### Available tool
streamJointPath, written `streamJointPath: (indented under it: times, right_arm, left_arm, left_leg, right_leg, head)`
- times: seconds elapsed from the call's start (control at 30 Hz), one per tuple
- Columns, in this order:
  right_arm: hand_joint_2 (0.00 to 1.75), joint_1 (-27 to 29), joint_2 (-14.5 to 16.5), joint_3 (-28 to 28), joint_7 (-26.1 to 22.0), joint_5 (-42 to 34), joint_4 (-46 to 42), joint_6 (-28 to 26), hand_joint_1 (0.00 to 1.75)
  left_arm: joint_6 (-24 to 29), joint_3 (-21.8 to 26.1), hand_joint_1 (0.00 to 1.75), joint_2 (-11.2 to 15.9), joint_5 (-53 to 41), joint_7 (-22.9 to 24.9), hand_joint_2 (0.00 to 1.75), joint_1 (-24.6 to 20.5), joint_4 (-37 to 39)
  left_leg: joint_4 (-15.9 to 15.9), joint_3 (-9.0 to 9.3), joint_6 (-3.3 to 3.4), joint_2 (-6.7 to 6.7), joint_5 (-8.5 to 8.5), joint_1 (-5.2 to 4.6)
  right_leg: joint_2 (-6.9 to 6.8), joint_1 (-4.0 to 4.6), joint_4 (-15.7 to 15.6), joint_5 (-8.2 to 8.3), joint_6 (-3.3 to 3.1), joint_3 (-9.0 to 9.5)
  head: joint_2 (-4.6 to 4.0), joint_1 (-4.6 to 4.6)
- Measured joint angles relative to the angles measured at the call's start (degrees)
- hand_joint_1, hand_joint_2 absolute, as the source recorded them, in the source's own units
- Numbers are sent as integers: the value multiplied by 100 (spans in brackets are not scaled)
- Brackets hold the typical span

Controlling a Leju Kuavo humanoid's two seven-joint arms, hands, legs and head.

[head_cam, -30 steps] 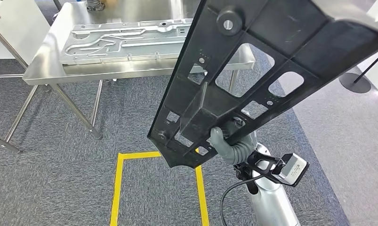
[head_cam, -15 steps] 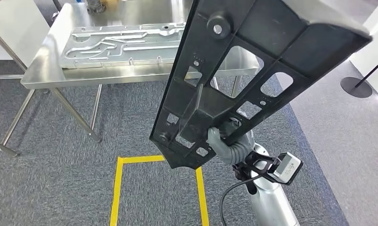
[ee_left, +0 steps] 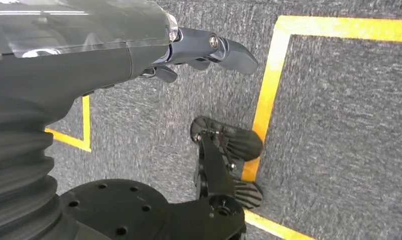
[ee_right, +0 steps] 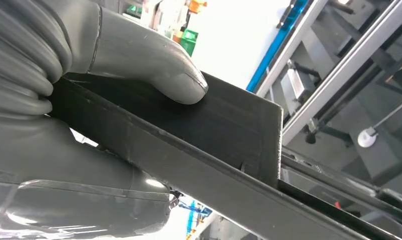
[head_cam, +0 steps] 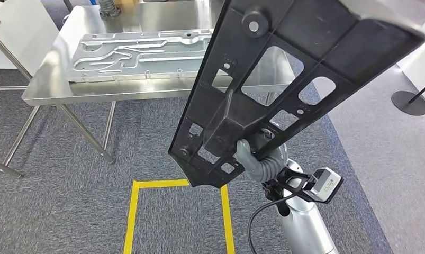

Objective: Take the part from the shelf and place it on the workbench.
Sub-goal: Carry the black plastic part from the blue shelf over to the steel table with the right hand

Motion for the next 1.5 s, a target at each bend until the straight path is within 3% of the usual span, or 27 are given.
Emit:
streamJointPath:
  times: [0.07, 0.13, 0.17, 0.2, 0.23, 0.3, 0.33, 0.37, 0.43, 0.53, 0.57, 0.63, 0.67, 0.7, 0.73, 0.8, 0.87, 0.97, 1.03, 1.1, 1.17, 1.2, 1.23, 1.3, 1.33, 1.4, 1.5]
  right_arm:
    - [175, -2, 0, -1, -3, -19, -29, 23, 175]
    - [175, 9, 0, -2, -4, -39, -42, 58, 175]
    - [175, 18, 0, -4, -4, -49, -45, 74, 175]
    - [175, 22, 0, -7, -3, -58, -46, 86, 175]
    - [175, 22, 1, -10, -3, -66, -48, 92, 175]
    - [175, 10, 4, -21, -4, -78, -49, 94, 175]
    - [175, 1, 6, -27, -4, -81, -50, 93, 175]
    - [175, -5, 7, -35, -4, -85, -52, 91, 175]
    - [175, -10, 7, -60, -3, -98, -63, 87, 175]
    - [175, -9, 2, -119, -3, -115, -115, 91, 175]
    - [175, -3, 0, -140, -5, -117, -131, 93, 175]
    - [175, 46, -4, -181, -8, -119, -145, 96, 175]
    - [175, 83, -8, -201, -8, -116, -147, 99, 175]
    - [175, 118, -13, -221, -7, -114, -154, 103, 175]
    - [175, 142, -17, -240, -7, -112, -164, 109, 175]
    - [175, 159, -23, -285, -5, -111, -198, 130, 175]
    - [175, 161, -27, -327, -5, -115, -230, 156, 175]
    - [175, 168, -29, -372, -4, -119, -261, 175, 175]
    - [175, 162, -29, -392, -4, -118, -274, 180, 175]
    - [175, 159, -28, -402, -3, -117, -279, 180, 175]
    - [175, 168, -28, -409, -3, -113, -279, 175, 175]
    - [175, 176, -28, -413, -3, -109, -279, 172, 175]
    - [175, 184, -28, -416, -3, -105, -279, 169, 175]
    - [175, 192, -27, -420, -3, -99, -280, 167, 175]
    - [175, 192, -27, -421, -4, -99, -281, 166, 175]
    - [175, 192, -27, -426, -3, -97, -284, 165, 175]
    - [175, 193, -27, -433, 1, -88, -293, 163, 175]
  left_arm:
    - [-4, 0, 0, 2, 4, -4, 175, -3, 0]
    - [-7, 0, 0, -1, 16, -4, 175, 7, 0]
    - [-7, 1, 0, 0, 24, -4, 175, 18, 0]
    - [-7, 1, 0, 1, 33, -5, 175, 29, 0]
    - [-6, 2, 0, 3, 40, -6, 175, 36, 0]
    - [-4, 4, 0, 13, 48, -10, 175, 39, 0]
    - [-2, 6, 0, 19, 49, -12, 175, 35, 0]
    - [0, 7, 0, 24, 49, -12, 175, 30, 0]
    - [7, 9, 0, 29, 49, -12, 175, 24, 0]
    - [11, 9, 0, 32, 43, -14, 175, 21, 0]
    - [11, 9, 0, 32, 39, -14, 175, 14, 0]
    - [7, 9, 0, 31, 30, -14, 175, 4, 0]
    - [5, 9, 0, 31, 23, -13, 175, 4, 0]
    - [3, 9, 0, 29, 16, -13, 175, 7, 0]
    - [2, 9, 0, 25, 10, -13, 175, 9, 0]
    - [1, 9, 0, 10, 1, -13, 175, 8, 0]
    - [1, 9, 0, -3, -2, -13, 175, -7, 0]
    - [3, 9, 0, -3, -4, -13, 175, -20, -1]
    - [5, 9, 0, -2, -5, -17, 175, -31, -1]
    - [6, 9, 0, -7, -8, -21, 175, -41, 0]
    - [5, 9, 0, -11, -10, -19, 175, -33, 0]
    - [5, 9, 0, -12, -11, -18, 175, -27, 0]
    - [5, 9, 0, -12, -11, -18, 175, -23, 0]
    - [5, 9, 0, -12, -13, -17, 175, -23, 0]
    - [5, 8, 0, -12, -15, -17, 175, -25, 0]
    - [7, 7, 0, -12, -19, -15, 175, -35, 0]
    - [9, 7, 0, -12, -26, -15, 175, -40, 0]
  left_leg:
    - [549, -266, -61, 67, -240, 16]
    - [1383, -760, -103, 96, -510, 28]
    - [1640, -958, -110, 99, -520, 30]
    - [1661, -1047, -106, 100, -395, 29]
    - [1443, -1017, -91, 100, -157, 28]
    - [636, -732, -28, 109, 373, 11]
    - [308, -595, 13, 115, 505, -7]
    - [119, -515, 51, 121, 545, -26]
    - [28, -476, 115, 119, 481, -51]
    - [-79, -380, 202, 108, 461, -3]
    - [-106, -340, 228, 107, 448, 12]
    - [-112, -281, 263, 104, 391, 9]
    - [-112, -244, 268, 100, 356, 8]
    - [-111, -197, 266, 93, 318, 7]
    - [-109, -140, 259, 84, 277, 7]
    - [-102, -19, 227, 68, 177, 7]
    - [-81, 44, 166, 57, 87, -7]
    - [-82, 58, 69, 66, 11, -10]
    - [118, 5, 5, 91, -113, -2]
    - [755, -308, -47, 108, -376, 13]
    - [1496, -780, -76, 108, -583, 26]
    - [1652, -932, -78, 108, -537, 27]
    - [1582, -977, -71, 108, -367, 26]
    - [858, -771, -24, 109, 199, 19]
    - [494, -629, 5, 111, 399, 2]
    - [92, -460, 64, 114, 504, -32]
    - [3, -406, 144, 104, 437, -24]
  right_leg:
    - [-28, -15, -30, -44, -59, 84]
    - [-46, -7, -33, -106, -83, 149]
    - [-47, -3, -33, -140, -85, 185]
    - [-47, 1, -32, -176, -83, 231]
    - [-45, 4, -32, -218, -78, 290]
    - [-46, 16, -37, -313, -53, 420]
    - [-44, 24, -37, -351, -31, 458]
    - [-43, 29, -41, -378, -4, 474]
    - [-46, 32, -69, -406, 59, 482]
    - [-50, 29, 120, -542, 154, 427]
    - [-46, 24, 411, -668, 177, 277]
    - [-40, 13, 1239, -947, 209, -226]
    - [-40, 6, 1547, -985, 222, -454]
    - [-41, -2, 1652, -898, 231, -589]
    - [-41, -11, 1512, -688, 232, -601]
    - [-41, -22, 753, -130, 206, -360]
    - [-35, -4, 155, 111, 152, -136]
    - [-14, 13, 44, 38, 53, -89]
    - [-18, -11, 0, 2, -20, -17]
    - [-35, -22, -25, -51, -70, 66]
    - [-38, -18, -24, -113, -81, 129]
    - [-35, -17, -24, -147, -80, 169]
    - [-30, -17, -23, -185, -75, 221]
    - [-24, -16, -26, -277, -54, 351]
    - [-23, -7, -25, -320, -32, 405]
    - [-17, 6, -27, -377, 23, 446]
    - [-22, 14, -44, -425, 118, 464]
  head:
    - [0, -1]
    - [0, -1]
    - [0, -1]
    - [0, -1]
    - [0, -1]
    - [0, -1]
    - [0, -1]
    - [0, -1]
    - [0, -1]
    - [0, -1]
    - [0, 0]
    - [0, 1]
    - [0, 1]
    - [0, 1]
    - [0, 1]
    - [0, 1]
    - [0, 1]
    - [0, 1]
    - [0, -1]
    - [0, -1]
    - [0, -1]
    - [0, -1]
    - [0, -1]
    - [0, -1]
    - [0, -1]
    - [0, -1]
    - [0, -1]
